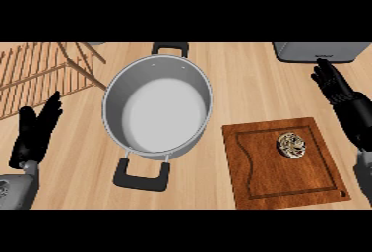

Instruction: Pick the cupcake from the cutting board and place it in the pot

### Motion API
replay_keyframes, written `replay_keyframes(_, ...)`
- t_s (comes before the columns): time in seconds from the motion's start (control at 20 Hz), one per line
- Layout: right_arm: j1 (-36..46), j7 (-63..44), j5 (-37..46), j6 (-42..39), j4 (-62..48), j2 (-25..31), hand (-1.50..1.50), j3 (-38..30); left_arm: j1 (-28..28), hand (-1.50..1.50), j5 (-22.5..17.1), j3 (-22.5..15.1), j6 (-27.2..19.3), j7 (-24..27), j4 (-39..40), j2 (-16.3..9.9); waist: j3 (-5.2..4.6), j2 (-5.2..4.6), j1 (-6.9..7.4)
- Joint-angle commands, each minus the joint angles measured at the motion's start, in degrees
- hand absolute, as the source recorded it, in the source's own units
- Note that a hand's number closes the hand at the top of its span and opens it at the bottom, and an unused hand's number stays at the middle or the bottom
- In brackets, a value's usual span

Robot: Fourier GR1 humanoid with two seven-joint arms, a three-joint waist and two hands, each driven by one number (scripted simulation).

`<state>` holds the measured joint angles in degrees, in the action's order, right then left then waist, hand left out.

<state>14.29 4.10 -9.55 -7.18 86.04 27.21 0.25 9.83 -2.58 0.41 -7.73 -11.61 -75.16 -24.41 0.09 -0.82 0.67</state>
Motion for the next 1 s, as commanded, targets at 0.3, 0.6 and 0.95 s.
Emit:
replay_keyframes(0.3,-6.26,-10.73,25.27,25.07,-8.62,6.49,1.5,-2.62,-2.2,0.0,2.55,1.62,-1.59,-1.33,-0.32,-2.88,-2.09,-0.93,-1.9)
replay_keyframes(0.6,-8.08,-11.76,38.77,59.12,-4.82,-11.94,-1.5,-4.43,-2.7,0.0,2.34,1.48,-1.54,-4.69,0.2,-2.55,-0.37,0.89,-1.17)
replay_keyframes(0.95,-11.78,-33.13,63.63,55.89,-3.11,-19.86,-1.5,2.2,-3.27,0.0,4.27,0.07,-4.19,-6.53,-1.6,-0.43,-0.64,1.24,-1.41)
